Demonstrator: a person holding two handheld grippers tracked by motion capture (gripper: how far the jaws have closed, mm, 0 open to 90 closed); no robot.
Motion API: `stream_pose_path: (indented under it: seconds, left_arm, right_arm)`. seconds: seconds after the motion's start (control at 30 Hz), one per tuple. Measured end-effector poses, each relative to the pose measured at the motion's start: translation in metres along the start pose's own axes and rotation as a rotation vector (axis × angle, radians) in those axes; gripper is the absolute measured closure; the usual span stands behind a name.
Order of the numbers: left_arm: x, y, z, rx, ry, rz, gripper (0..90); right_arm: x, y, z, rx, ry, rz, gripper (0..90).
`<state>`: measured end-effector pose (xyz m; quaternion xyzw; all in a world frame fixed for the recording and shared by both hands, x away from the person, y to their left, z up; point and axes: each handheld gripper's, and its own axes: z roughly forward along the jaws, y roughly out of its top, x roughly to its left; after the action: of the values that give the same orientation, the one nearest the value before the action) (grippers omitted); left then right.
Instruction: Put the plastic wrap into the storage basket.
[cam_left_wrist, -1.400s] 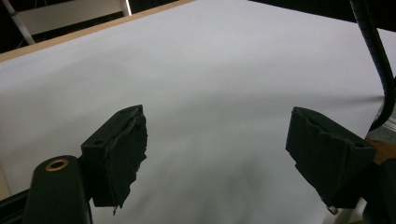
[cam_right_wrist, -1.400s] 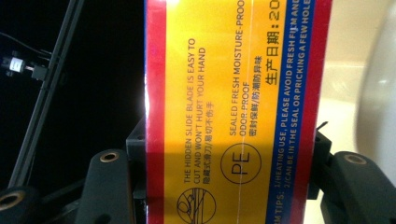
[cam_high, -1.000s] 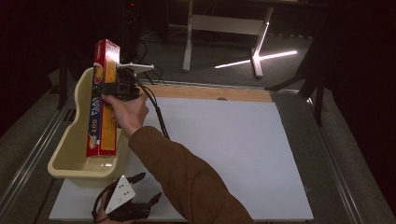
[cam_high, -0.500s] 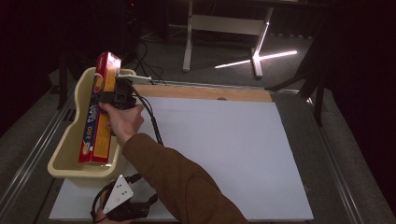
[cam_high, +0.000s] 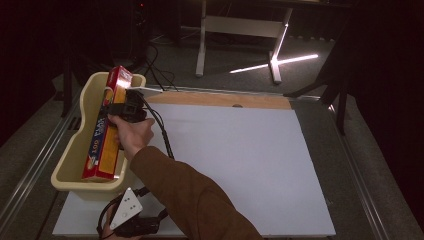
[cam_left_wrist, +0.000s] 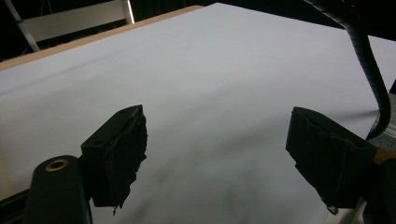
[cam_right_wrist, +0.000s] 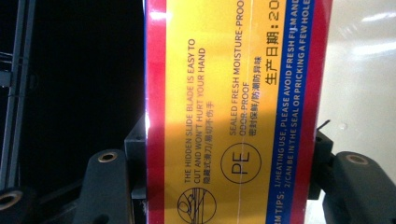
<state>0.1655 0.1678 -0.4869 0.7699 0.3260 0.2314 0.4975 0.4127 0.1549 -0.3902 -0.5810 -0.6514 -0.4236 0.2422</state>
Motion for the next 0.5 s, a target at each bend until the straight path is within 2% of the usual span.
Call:
stream_pose_path:
  seconds: [0.17, 0.5]
  left_arm:
    - [0.0002, 0.0000, -0.0005, 0.000, 0.006, -0.001, 20.4]
    - [0.0006, -0.0005, 0.0003, 0.009, 0.014, -0.004, 20.5]
  right_arm:
    - [-0.0039, 0.0001, 0.0022, 0.009, -0.003, 0.021, 39.4]
    - [-0.0049, 0.0012, 0.0048, 0.048, -0.045, 0.011, 38.5]
